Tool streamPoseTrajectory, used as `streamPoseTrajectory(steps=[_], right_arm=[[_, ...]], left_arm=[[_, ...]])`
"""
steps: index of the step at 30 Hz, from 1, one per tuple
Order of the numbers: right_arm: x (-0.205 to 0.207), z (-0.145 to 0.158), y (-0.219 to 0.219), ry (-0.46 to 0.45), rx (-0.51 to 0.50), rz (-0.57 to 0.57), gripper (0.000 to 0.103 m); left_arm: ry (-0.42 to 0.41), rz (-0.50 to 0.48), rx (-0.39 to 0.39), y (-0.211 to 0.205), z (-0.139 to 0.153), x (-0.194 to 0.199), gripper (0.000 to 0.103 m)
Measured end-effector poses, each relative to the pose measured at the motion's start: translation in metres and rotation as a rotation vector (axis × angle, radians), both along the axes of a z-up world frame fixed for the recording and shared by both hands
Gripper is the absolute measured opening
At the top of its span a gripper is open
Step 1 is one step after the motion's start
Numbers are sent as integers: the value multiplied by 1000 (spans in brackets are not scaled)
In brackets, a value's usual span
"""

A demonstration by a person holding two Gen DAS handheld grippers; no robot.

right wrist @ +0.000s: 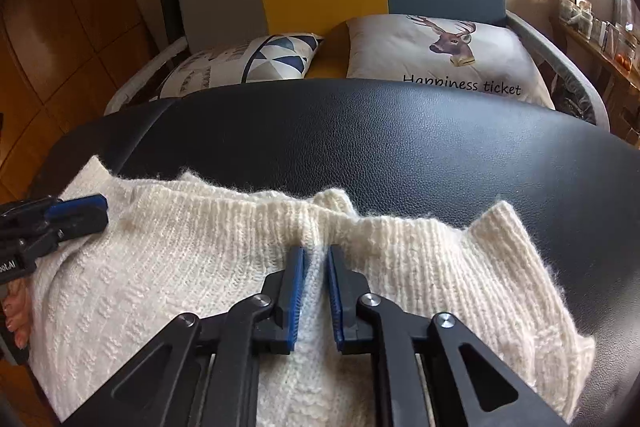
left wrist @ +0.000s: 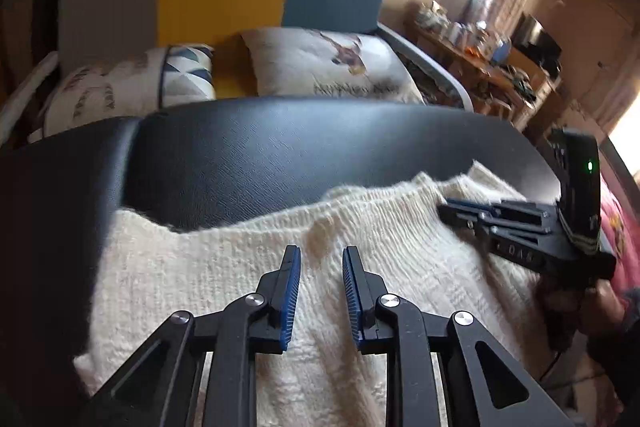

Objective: Fold clothes

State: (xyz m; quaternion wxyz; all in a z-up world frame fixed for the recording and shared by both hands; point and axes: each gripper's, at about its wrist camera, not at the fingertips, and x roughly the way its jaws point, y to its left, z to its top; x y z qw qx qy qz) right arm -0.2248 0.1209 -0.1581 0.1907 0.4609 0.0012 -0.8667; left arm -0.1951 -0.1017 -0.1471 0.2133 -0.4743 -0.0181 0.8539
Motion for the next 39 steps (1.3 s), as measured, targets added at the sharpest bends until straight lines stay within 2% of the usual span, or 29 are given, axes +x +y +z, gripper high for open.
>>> streamPoseTrajectory(steps=[2, 4, 6, 8, 13, 15, 18, 20, 22, 26, 30, 32, 35, 39], right_arm=[[-1, 1, -1, 0, 5, 1, 12], [1, 0, -3, 17, 18, 0, 12], [2, -1, -3, 26, 21, -10, 12], [3, -2, -1, 29, 18, -22, 12], [1, 0, 0, 6, 14, -15, 13], [2, 7, 5, -34, -9, -6, 18], [23, 24, 39, -81, -201, 3, 18], [52, 31, 80, -103, -335, -4, 23], [82, 36, 125, -136, -465, -21, 23], [144, 14, 210, -272, -687, -82, 24], [175, -19, 255, -345, -763, -160, 28], [179, -31, 269, -354, -829, -171, 28], [164, -38, 270, -356, -909, -131, 28], [141, -47, 250, -431, -958, 0, 28]], left_arm=[[-4, -26, -70, 8, -9, -8, 22], [48, 68, -133, 10, -15, -15, 16], [65, 220, -95, 1, -18, -20, 15], [54, 300, -1, -9, -20, -16, 15], [48, 302, 69, -20, -5, 8, 16], [61, 289, 85, -25, 5, 23, 17], [102, 234, 69, -23, 19, 55, 19], [121, 178, 77, -18, 25, 75, 23], [137, 123, 77, -9, 28, 96, 30], [101, 6, 122, 25, 27, 118, 30], [63, -99, 93, 79, 23, 122, 30], [58, -138, 48, 102, 19, 118, 30], [24, -150, -18, 116, 6, 113, 30], [-18, -131, 22, 107, 7, 111, 30]])
